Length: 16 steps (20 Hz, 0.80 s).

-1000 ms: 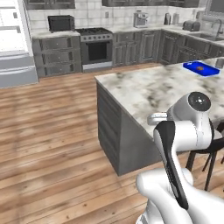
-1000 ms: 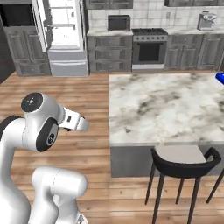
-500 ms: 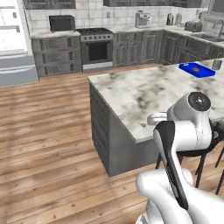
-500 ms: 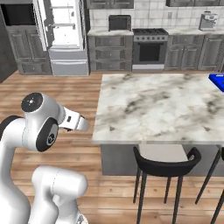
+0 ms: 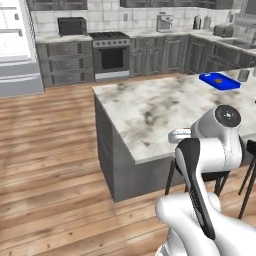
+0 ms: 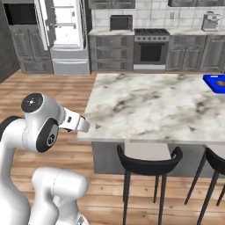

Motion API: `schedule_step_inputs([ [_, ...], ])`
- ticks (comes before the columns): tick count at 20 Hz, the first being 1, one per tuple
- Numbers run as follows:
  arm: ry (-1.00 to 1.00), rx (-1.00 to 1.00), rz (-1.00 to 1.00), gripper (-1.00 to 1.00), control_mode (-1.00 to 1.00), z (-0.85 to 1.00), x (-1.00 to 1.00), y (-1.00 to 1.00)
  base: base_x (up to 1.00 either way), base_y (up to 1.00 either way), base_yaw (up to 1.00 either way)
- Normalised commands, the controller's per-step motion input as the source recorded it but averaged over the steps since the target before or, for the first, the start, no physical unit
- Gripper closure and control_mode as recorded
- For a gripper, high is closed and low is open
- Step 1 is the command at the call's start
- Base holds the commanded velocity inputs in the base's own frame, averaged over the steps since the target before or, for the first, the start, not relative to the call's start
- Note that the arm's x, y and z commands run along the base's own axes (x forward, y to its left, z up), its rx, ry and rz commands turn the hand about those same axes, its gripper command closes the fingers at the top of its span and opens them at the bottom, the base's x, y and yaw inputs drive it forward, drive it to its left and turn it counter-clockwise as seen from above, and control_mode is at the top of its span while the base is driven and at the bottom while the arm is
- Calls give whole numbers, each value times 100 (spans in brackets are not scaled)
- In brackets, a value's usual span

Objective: Take the donut and cake from the fridge and place them on the empty tray on the dining counter.

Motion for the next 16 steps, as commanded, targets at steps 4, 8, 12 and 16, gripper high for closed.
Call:
schedule_step_inputs([
  [4,0,0,0,100,100,0,0,0,-21,-56,10],
  [8,0,0,0,100,100,0,0,0,-24,-59,10],
  [12,0,0,0,100,100,0,0,0,-22,-58,10],
  [16,0,0,0,100,100,0,0,0,-18,-60,10],
])
